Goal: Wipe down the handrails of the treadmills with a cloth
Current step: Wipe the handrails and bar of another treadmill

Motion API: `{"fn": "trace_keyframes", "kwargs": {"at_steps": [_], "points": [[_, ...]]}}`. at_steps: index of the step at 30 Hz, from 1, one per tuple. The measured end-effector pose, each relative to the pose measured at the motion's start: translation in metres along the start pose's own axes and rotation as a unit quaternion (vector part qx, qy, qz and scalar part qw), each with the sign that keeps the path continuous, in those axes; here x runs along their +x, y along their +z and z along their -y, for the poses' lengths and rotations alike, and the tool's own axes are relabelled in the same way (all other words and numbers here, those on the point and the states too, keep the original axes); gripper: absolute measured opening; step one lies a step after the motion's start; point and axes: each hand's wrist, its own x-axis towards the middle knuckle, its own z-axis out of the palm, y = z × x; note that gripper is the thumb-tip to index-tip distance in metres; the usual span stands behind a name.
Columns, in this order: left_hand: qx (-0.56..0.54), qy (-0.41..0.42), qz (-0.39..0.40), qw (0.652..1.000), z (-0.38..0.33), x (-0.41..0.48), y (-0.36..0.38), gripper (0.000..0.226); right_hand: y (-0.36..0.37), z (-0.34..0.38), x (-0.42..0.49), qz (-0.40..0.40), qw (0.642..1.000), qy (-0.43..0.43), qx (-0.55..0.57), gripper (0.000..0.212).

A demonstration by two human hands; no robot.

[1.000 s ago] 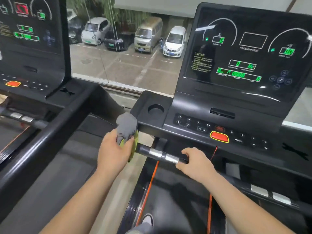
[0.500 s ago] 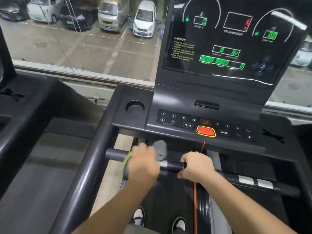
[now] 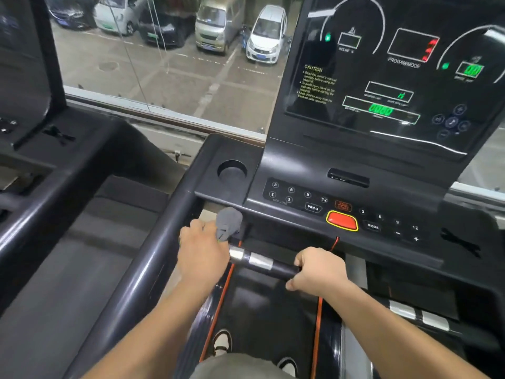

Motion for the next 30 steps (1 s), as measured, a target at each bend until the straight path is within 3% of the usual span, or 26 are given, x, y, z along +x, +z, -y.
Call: {"fn": "trace_keyframes", "kwargs": {"at_steps": [3, 6, 10, 12, 14, 18, 20, 23, 25, 26, 28, 30], "points": [[0.037, 0.060, 0.023, 0.997, -0.050, -0.029, 0.012, 0.031, 0.003, -0.003, -0.002, -0.021, 1.000, -0.008, 0.005, 0.046], [-0.004, 0.147, 0.095, 0.984, -0.088, -0.061, 0.020, 0.043, 0.008, -0.006, -0.006, -0.053, 0.998, -0.021, -0.007, 0.045], [-0.025, 0.270, 0.078, 0.959, -0.044, -0.043, 0.014, 0.048, 0.013, -0.007, -0.007, -0.060, 0.998, -0.027, 0.000, 0.043], [0.003, 0.226, 0.014, 0.974, 0.012, -0.020, 0.002, 0.051, 0.013, -0.008, -0.007, -0.059, 0.998, -0.026, 0.003, 0.041], [-0.005, 0.131, -0.019, 0.991, 0.047, -0.007, -0.007, 0.044, 0.014, -0.007, -0.007, -0.056, 0.998, -0.029, 0.003, 0.040], [-0.034, -0.043, -0.028, 0.998, -0.002, -0.022, 0.009, 0.041, 0.012, -0.006, -0.010, -0.054, 0.998, -0.025, 0.015, 0.040], [-0.033, -0.024, -0.014, 0.999, -0.042, -0.044, 0.017, 0.049, 0.013, -0.006, -0.011, -0.061, 0.998, -0.021, 0.022, 0.037], [-0.075, 0.156, 0.071, 0.982, -0.057, -0.066, 0.024, 0.056, 0.014, -0.008, -0.013, -0.066, 0.997, -0.028, 0.004, 0.038], [-0.070, 0.233, 0.082, 0.966, -0.041, -0.058, 0.017, 0.057, 0.017, -0.014, -0.013, -0.051, 0.998, -0.035, 0.020, 0.050], [-0.065, 0.226, 0.070, 0.969, -0.029, -0.047, 0.014, 0.055, 0.018, -0.019, -0.013, -0.035, 0.997, -0.039, 0.054, 0.061], [-0.051, 0.136, 0.025, 0.989, -0.008, -0.022, 0.006, 0.044, 0.015, -0.032, -0.017, -0.013, 0.986, -0.043, 0.160, 0.082], [-0.032, 0.030, 0.001, 0.999, -0.010, -0.014, 0.000, 0.029, 0.010, -0.049, -0.024, -0.026, 0.987, -0.041, 0.156, 0.084]]}}
